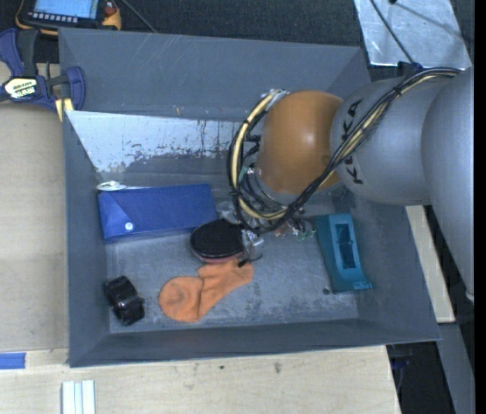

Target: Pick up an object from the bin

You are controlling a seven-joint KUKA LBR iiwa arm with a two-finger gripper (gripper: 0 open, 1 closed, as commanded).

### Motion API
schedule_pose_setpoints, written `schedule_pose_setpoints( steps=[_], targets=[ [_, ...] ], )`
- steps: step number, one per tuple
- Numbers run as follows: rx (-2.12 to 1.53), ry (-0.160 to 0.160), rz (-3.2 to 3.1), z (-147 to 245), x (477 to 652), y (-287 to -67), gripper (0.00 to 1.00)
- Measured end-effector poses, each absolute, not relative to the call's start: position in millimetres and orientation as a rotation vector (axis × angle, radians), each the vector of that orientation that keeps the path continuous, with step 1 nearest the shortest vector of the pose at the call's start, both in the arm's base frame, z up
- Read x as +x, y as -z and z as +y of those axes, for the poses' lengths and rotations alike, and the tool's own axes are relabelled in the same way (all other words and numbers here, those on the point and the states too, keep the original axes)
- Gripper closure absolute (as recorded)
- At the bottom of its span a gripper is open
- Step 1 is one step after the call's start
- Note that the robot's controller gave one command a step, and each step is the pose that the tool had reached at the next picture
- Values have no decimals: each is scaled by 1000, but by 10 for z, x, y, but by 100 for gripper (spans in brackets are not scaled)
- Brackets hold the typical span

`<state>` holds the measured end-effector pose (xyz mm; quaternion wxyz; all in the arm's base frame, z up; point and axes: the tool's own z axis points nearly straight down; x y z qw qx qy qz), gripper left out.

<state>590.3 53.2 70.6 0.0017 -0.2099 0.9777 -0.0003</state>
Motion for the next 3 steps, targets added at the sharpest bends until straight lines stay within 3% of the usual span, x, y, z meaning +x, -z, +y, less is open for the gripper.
schedule_pose_setpoints(
  steps=[3],
  targets=[
    [-657, 1, 3069, 532, 5903, -706, 100]
  ],
)
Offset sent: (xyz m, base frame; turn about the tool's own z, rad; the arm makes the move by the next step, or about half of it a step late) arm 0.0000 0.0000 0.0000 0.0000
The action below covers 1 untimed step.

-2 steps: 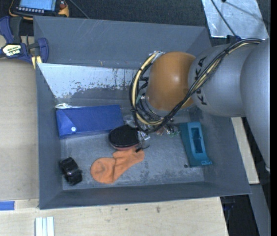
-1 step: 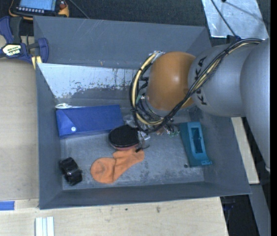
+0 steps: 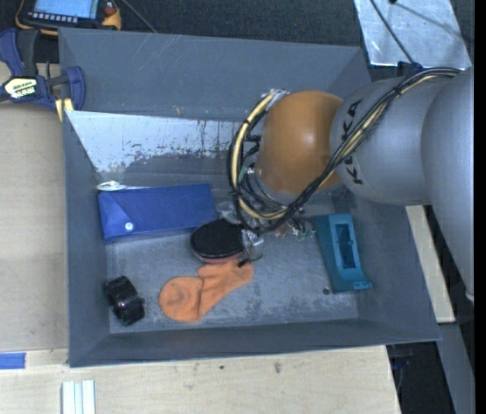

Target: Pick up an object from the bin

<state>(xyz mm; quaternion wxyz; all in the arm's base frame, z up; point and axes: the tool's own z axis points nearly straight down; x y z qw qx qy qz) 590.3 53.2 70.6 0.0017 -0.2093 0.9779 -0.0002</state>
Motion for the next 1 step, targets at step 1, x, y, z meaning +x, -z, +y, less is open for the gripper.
schedule_pose_setpoints(
  steps=[1],
  targets=[
    [-656, 1, 3069, 532, 5903, -706, 100]
  ],
)
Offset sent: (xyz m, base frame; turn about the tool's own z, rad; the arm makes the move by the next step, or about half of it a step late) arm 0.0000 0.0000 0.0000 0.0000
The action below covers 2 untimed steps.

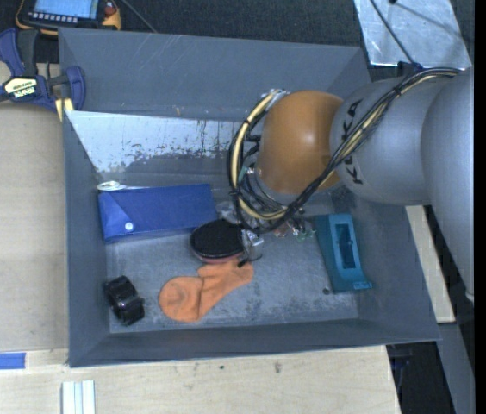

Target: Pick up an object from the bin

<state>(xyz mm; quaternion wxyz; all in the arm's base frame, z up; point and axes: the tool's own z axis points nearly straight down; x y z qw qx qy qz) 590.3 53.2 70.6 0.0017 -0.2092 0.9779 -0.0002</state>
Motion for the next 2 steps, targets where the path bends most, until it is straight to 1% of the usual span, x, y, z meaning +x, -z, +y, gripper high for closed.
schedule_pose_setpoints(
  steps=[2],
  targets=[
    [-656, 1, 3069, 532, 5903, -706, 100]
  ],
)
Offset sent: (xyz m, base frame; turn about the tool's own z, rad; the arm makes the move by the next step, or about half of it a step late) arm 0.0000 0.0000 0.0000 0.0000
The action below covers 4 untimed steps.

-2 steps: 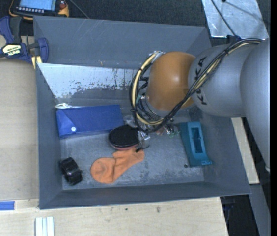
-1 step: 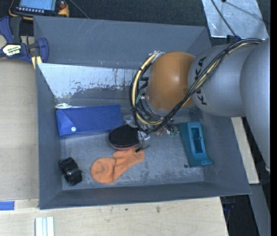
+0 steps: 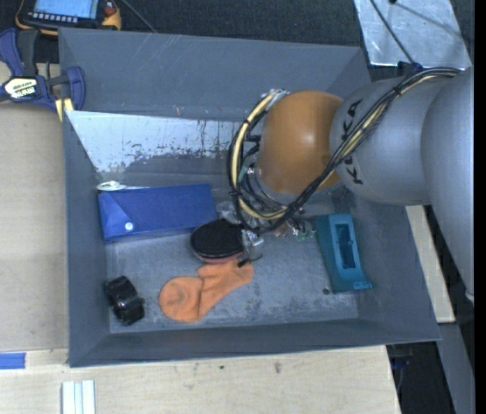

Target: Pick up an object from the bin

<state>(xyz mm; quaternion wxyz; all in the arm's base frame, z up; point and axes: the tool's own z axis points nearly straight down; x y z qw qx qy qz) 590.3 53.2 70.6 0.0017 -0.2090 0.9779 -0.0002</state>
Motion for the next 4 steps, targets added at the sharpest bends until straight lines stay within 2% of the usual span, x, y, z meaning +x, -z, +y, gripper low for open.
schedule_pose_setpoints(
  steps=[4],
  targets=[
    [-655, 1, 3069, 531, 5903, -706, 100]
  ],
)
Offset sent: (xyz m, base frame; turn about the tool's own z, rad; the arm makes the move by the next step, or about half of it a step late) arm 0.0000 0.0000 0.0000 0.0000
